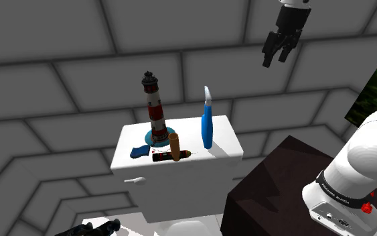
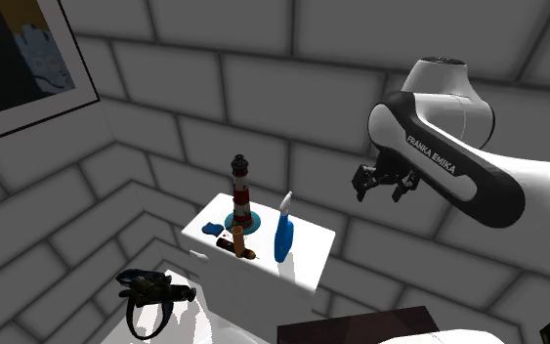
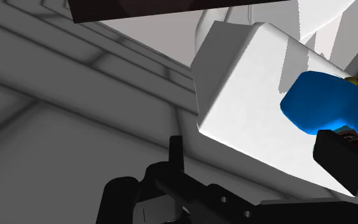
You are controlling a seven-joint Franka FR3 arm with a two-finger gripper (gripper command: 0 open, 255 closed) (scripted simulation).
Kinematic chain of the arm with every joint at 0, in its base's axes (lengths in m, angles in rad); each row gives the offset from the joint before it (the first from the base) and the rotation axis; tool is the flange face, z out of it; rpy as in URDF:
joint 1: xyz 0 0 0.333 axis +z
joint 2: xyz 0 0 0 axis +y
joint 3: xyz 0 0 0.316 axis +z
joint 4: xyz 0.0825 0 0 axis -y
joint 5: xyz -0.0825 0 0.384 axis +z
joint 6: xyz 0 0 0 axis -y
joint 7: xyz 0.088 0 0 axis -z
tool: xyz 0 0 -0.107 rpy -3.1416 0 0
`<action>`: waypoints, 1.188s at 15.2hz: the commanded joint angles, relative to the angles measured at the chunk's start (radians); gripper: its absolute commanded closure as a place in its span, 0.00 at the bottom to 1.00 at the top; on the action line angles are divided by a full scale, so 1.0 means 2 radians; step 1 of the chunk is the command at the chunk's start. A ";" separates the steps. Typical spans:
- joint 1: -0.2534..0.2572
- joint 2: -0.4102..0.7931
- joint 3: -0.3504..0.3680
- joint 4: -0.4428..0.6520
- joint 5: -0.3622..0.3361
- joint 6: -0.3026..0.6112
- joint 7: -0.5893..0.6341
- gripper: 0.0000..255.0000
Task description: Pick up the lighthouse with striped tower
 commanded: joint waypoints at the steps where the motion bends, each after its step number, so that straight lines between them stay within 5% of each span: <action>1: 0.000 0.000 0.000 0.000 0.000 0.000 0.000 0.00; 10: 0.008 0.065 0.117 0.037 0.037 0.065 0.164 0.00; 18: -0.007 0.172 0.219 0.126 0.018 0.109 0.315 0.00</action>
